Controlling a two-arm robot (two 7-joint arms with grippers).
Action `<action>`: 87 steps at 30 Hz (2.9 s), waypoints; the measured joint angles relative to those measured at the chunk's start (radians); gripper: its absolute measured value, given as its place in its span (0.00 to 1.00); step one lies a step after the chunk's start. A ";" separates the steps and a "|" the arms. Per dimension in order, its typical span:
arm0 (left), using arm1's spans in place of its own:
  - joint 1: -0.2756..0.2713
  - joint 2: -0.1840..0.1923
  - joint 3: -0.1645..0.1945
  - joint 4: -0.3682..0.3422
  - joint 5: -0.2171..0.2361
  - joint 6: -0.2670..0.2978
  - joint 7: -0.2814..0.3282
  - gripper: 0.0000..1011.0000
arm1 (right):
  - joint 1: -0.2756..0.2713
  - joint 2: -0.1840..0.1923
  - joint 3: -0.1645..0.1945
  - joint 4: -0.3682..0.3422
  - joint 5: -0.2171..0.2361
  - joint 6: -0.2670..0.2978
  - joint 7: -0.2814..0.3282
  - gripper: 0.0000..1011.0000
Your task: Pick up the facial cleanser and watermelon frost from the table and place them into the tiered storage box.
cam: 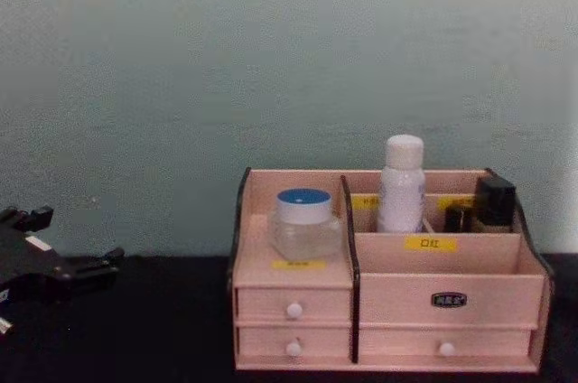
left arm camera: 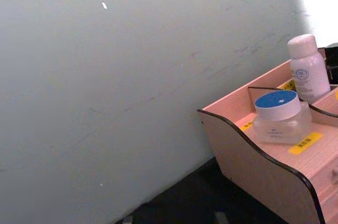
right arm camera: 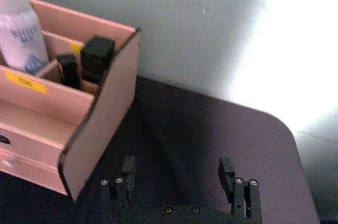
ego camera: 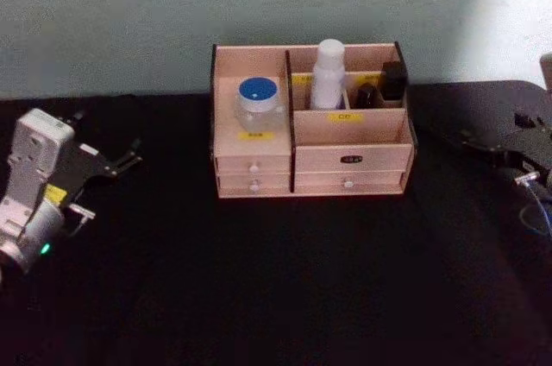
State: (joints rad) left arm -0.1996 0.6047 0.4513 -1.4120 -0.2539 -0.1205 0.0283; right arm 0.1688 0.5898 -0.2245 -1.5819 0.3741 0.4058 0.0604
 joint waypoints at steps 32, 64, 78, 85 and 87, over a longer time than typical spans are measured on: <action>0.000 0.000 0.000 0.000 0.000 0.000 0.000 0.99 | 0.047 -0.058 -0.057 0.131 -0.065 0.007 0.019 0.99; 0.000 0.000 0.000 0.000 0.000 0.000 0.000 0.99 | 0.046 -0.056 -0.056 0.127 -0.062 0.006 0.019 0.99; 0.000 0.000 0.000 0.000 0.000 0.000 0.000 0.99 | 0.046 -0.056 -0.056 0.127 -0.062 0.006 0.019 0.99; 0.000 0.000 0.000 0.000 0.000 0.000 0.000 0.99 | 0.046 -0.056 -0.056 0.127 -0.062 0.006 0.019 0.99; 0.000 0.000 0.000 0.000 0.000 0.000 0.000 0.99 | 0.046 -0.056 -0.056 0.127 -0.062 0.006 0.019 0.99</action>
State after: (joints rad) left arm -0.1995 0.6047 0.4514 -1.4120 -0.2539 -0.1205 0.0283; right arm 0.2145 0.5338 -0.2802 -1.4550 0.3126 0.4121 0.0797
